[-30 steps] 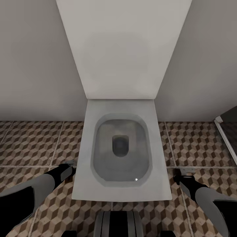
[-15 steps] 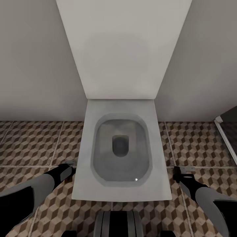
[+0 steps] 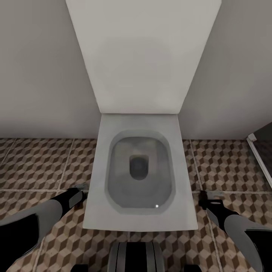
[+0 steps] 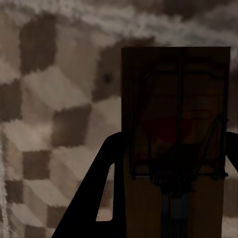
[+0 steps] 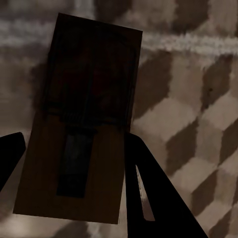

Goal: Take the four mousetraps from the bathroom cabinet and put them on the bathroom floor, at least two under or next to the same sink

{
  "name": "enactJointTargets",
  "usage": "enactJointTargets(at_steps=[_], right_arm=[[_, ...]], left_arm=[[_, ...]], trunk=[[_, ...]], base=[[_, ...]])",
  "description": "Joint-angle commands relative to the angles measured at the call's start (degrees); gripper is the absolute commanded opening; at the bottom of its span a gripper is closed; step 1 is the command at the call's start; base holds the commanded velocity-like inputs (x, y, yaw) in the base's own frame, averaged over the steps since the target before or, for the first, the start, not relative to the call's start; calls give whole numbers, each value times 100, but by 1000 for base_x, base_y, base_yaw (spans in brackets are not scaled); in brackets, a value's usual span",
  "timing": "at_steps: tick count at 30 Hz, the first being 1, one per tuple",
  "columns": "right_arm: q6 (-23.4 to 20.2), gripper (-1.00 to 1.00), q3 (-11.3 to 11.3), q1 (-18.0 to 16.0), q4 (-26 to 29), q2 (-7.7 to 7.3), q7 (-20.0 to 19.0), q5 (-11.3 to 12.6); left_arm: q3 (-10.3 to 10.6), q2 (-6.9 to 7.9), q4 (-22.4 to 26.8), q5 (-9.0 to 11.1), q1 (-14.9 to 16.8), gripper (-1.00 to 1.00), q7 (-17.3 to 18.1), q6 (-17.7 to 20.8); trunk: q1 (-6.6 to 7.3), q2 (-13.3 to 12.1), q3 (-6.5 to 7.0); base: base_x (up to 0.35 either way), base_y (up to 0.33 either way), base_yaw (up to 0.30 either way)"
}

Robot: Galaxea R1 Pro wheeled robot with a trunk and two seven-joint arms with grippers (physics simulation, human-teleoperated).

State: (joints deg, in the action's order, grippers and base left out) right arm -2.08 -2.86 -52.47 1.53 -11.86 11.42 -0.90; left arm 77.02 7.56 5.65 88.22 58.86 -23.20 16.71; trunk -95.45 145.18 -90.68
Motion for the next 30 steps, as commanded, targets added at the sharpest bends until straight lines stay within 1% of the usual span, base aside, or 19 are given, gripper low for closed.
enactJointTargets(at_steps=[1, 8, 24, 30], right_arm=[[-22, -100, -26, 0, 5, -1, 19, -9], [-9, -100, -22, 0, 7, -9, 18, -7], [5, -100, -22, 0, 14, -20, 20, -2], [3, -100, -17, 0, 13, -30, 18, 9]], left_arm=[[34, 8, 24, 20, 3, -100, -53, 25], [32, 9, 24, 20, 3, -100, -53, 25], [32, 9, 24, 20, 3, -100, -53, 25], [32, 9, 24, 20, 3, -100, -53, 25]], trunk=[[1, 1, -8], [1, 1, -35], [1, 1, -38], [1, 1, -64]], base=[[0, 0, 118], [0, 0, 90], [0, 0, 4], [0, 0, 14]])
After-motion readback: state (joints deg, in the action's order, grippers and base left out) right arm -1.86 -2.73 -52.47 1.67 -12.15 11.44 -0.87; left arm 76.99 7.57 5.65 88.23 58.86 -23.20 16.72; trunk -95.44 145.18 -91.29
